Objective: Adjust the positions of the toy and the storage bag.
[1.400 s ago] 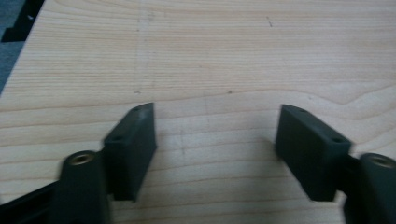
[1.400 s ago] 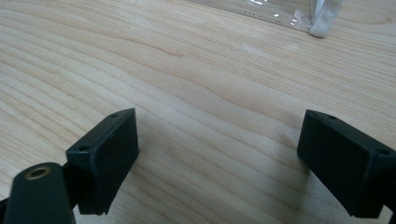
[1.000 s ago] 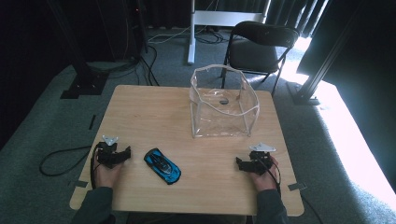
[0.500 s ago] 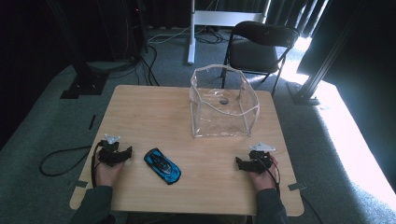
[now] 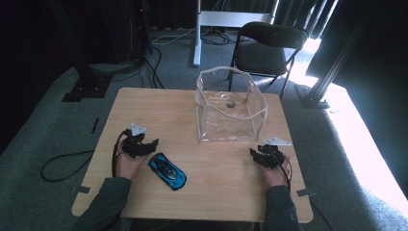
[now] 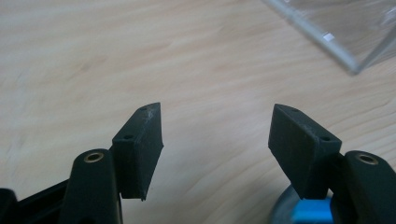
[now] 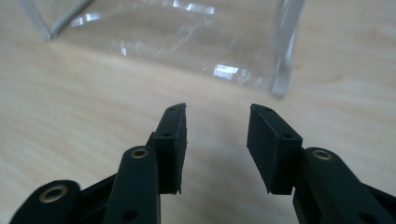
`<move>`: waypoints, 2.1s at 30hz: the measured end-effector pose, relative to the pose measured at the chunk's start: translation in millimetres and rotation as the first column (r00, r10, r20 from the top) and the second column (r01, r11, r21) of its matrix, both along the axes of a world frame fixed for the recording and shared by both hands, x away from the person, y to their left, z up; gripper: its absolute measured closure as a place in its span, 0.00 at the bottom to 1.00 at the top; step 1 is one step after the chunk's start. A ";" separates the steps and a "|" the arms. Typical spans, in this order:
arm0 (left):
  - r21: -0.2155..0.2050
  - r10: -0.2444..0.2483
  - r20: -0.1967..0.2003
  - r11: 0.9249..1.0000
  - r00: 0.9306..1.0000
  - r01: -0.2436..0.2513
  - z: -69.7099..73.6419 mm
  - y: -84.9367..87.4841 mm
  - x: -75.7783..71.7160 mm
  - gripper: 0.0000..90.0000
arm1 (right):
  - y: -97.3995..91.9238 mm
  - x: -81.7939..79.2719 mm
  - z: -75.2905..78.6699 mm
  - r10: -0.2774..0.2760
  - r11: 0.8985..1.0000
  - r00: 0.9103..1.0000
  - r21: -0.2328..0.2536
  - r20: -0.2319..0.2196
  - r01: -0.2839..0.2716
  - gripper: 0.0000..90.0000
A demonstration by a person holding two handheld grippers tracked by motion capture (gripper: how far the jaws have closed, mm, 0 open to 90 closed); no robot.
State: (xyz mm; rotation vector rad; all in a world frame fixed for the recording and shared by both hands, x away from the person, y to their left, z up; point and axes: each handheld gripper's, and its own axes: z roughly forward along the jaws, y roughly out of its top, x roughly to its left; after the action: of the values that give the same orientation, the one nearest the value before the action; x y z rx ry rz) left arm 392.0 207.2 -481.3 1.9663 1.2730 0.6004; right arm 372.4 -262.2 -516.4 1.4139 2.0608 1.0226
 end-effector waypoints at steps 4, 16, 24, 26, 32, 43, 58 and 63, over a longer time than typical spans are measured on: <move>-0.010 -0.077 0.016 0.997 0.997 0.077 9.3 -27.2 10.9 0.40 | -8.7 13.8 8.4 -0.033 0.999 0.999 0.035 0.031 0.032 0.64; -0.028 -0.193 0.019 0.981 0.981 0.193 10.2 -84.0 30.0 0.45 | -17.5 49.5 21.3 -0.036 0.998 0.997 0.051 0.073 0.032 0.89; -0.006 -0.242 0.029 0.970 0.970 0.242 6.6 -118.1 38.2 0.53 | -7.9 41.4 17.5 0.019 0.999 0.995 0.026 0.093 -0.021 0.97; -0.004 -0.242 0.027 0.970 0.970 0.243 4.7 -125.4 41.7 0.56 | -4.3 37.8 16.8 0.039 0.999 0.994 0.027 0.099 -0.042 0.97; 0.020 -0.203 0.019 0.979 0.979 0.203 4.1 -132.9 48.3 0.79 | 4.7 28.1 15.1 0.077 0.996 0.991 0.046 0.105 -0.083 0.97; 0.059 -0.202 0.020 0.978 0.979 0.201 6.7 -121.5 36.4 0.97 | 14.0 16.4 14.9 0.119 0.991 0.987 0.044 0.111 -0.124 0.97; 0.031 -0.194 0.010 0.981 0.981 0.193 6.3 -102.3 11.2 0.97 | 27.0 -3.7 14.3 0.162 0.985 0.980 0.037 0.119 -0.168 0.96; 0.028 -0.178 0.009 0.984 0.984 0.177 6.3 -98.1 5.8 0.80 | 27.8 -8.6 15.2 0.132 0.990 0.985 0.033 0.112 -0.136 0.74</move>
State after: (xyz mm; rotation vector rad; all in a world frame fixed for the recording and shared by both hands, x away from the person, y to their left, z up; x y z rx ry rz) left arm 397.8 109.1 -475.1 2.0690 1.0733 0.5413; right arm 363.8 -234.4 -501.3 1.2227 2.0882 1.1756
